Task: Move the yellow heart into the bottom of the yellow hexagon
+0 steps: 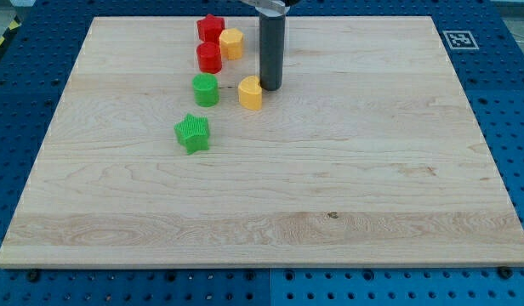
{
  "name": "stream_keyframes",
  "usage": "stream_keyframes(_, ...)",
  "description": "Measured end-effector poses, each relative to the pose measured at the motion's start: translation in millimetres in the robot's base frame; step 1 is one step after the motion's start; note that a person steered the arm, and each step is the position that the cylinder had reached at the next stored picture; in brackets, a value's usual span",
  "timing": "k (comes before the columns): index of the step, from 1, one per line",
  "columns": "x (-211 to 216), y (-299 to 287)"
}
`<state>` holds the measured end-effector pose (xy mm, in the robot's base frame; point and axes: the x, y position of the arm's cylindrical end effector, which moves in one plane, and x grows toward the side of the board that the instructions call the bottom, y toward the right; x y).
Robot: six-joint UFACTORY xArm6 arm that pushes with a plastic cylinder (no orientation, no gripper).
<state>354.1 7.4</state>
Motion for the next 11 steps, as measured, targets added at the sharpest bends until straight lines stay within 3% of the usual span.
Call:
stream_keyframes(1,4.2,-7.0)
stream_keyframes(4,49.3,80.1)
stream_keyframes(7,83.4,10.8)
stream_keyframes(9,54.2,12.7)
stream_keyframes(11,49.3,-23.1)
